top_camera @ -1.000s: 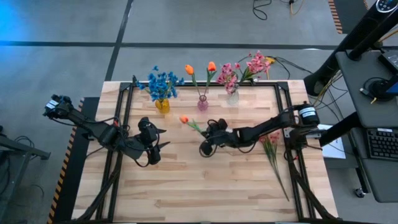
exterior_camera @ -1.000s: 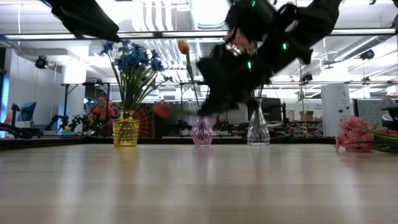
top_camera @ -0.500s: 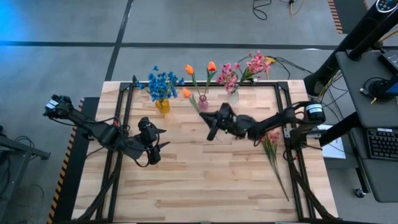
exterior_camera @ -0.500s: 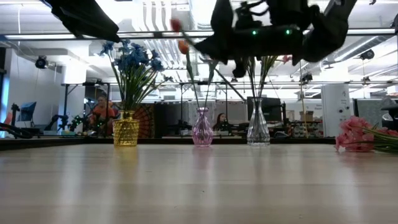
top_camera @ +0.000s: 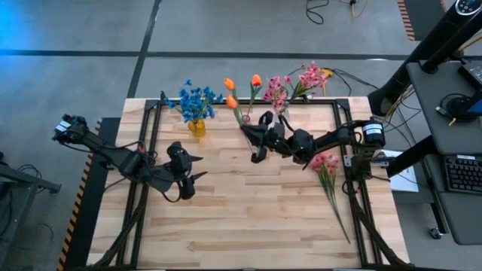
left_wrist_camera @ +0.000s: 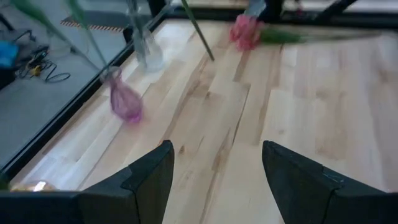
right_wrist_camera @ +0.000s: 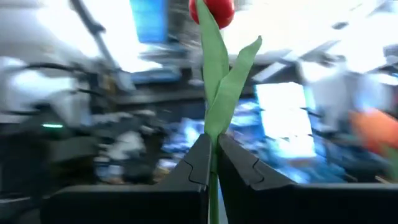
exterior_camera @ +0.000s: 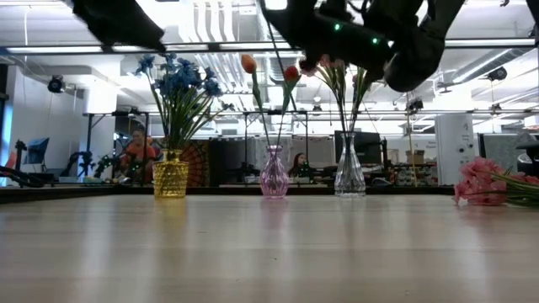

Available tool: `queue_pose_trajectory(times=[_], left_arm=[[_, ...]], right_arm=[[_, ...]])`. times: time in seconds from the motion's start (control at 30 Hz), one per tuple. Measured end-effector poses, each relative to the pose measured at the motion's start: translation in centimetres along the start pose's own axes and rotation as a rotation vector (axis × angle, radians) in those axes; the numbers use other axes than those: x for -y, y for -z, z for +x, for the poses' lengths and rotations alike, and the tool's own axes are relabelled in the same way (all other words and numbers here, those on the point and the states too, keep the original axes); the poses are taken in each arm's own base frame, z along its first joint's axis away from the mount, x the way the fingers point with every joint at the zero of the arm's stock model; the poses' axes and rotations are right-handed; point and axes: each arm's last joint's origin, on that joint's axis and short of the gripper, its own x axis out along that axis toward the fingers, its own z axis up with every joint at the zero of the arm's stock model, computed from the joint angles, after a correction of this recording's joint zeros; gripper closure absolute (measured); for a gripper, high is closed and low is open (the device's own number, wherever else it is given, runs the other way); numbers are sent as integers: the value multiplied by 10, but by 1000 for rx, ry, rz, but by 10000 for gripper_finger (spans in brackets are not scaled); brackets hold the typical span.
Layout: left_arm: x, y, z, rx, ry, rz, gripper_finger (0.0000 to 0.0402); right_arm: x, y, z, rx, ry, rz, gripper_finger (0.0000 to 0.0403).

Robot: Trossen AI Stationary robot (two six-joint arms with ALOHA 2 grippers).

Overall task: Sort flowers into vase by color
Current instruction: Put the orange flower into the violet vase

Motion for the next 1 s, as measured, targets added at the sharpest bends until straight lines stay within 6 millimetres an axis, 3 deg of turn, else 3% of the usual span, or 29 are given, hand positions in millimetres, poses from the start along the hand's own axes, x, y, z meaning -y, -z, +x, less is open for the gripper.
queue_pose_trajectory(times=[0.13,0.27,0.43,0.63,1.0], left_arm=[[12,-11,5,138,116,32,176],[33,-12,19,333,292,142,176],[47,-9,38,483,241,193,176],[57,-12,66,481,207,164,176],[90,-40,108,476,209,179,178]], right_arm=[[-12,-5,2,23,-179,43,390],[-36,-8,0,32,-317,90,390],[-67,-9,-8,36,-413,85,390],[-90,-12,-14,53,-465,56,390],[-101,-18,-12,90,-488,46,390]])
